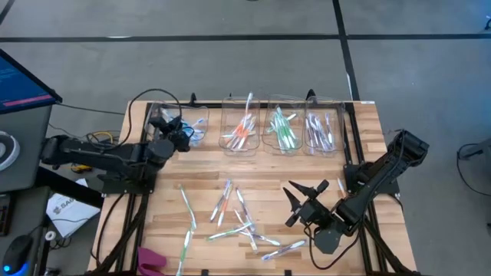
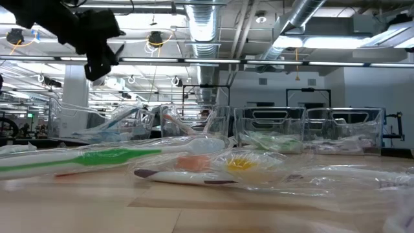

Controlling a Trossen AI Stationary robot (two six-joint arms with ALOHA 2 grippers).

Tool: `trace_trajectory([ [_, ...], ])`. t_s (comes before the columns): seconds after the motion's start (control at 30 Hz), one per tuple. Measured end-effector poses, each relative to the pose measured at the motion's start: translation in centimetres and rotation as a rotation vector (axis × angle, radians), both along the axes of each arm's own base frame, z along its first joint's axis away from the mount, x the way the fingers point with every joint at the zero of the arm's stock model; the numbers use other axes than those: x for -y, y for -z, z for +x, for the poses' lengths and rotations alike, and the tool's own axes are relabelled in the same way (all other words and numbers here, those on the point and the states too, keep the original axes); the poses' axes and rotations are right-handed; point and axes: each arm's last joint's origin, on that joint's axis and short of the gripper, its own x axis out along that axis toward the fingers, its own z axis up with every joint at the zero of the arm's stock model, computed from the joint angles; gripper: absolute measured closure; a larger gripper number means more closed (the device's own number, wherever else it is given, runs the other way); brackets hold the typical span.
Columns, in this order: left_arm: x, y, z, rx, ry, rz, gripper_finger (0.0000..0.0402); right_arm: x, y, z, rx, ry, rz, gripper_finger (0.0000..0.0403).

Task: Pick & Place Toothbrushes
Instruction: Put the blue toothbrush into the left transparent bin

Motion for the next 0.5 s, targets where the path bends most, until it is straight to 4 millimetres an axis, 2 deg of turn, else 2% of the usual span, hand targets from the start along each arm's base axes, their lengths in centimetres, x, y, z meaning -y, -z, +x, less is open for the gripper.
trace_trajectory([
  [0.23, -0.2, 1.5, -0.1, 0.010, 0.087, -0.077, 0.0351, 0.0, 0.0, 0.0, -0.003, 0.000, -0.003, 0.0281],
  [0.5, -1.3, 3.7, -1.3, -0.110, 0.092, -0.260, 0.0351, 0.0, 0.0, 0.0, -0.003, -0.001, -0.002, 0.0281],
])
